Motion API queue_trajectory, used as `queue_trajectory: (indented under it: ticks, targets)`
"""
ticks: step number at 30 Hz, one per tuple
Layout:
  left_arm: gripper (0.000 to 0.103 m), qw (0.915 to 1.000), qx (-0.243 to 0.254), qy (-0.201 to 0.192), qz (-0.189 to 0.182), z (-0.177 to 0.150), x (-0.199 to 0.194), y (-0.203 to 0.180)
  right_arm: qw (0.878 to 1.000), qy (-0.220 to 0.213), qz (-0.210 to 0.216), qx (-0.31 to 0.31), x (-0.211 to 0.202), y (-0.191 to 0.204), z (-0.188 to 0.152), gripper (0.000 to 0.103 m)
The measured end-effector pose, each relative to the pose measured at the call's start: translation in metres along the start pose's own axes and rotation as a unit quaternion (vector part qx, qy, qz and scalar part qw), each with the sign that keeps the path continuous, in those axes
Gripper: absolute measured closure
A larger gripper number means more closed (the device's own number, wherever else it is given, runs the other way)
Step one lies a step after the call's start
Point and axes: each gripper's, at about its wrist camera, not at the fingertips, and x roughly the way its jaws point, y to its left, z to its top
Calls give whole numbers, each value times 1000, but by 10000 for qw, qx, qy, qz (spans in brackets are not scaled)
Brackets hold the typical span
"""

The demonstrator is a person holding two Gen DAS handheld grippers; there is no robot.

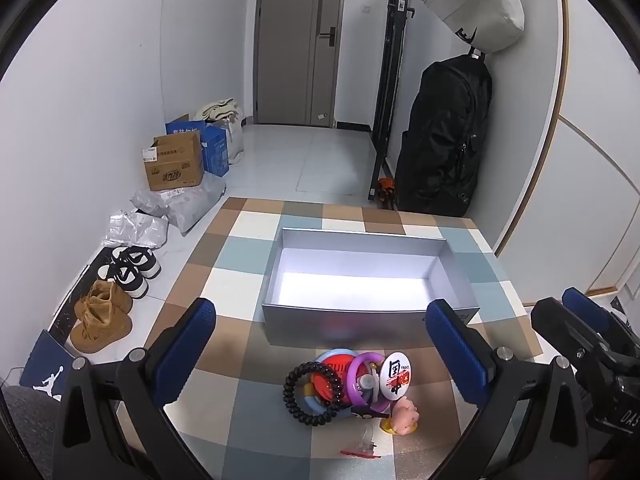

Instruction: Organize jewelry

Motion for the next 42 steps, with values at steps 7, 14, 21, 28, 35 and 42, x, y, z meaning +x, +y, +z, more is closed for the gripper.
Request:
queue_trajectory:
  ticks: [7,14,21,28,35,42]
  targets:
    - [1,10000,12,15,19,5,3,0,10000,13,-4,-21,0,2,1,0]
    - [1,10000,67,-33,15,-1,2,-2,10000,19,-23,0,1,1,0,0]
    - [1,9999,107,-49,30,-3,1,-3,10000,39,-27,31,0,-1,0,0]
    - [1,9995,297,-54,110,-4,-1,-3,10000,19,-23,43,0,0,1,0]
    - [1,9986,392,350,80,-7,5,0,10000,-8,-51,72,0,-2,1,0]
    - [1,9968,412,666,-169,-23,7,4,9995,184,-147,215,7,-10,3,0]
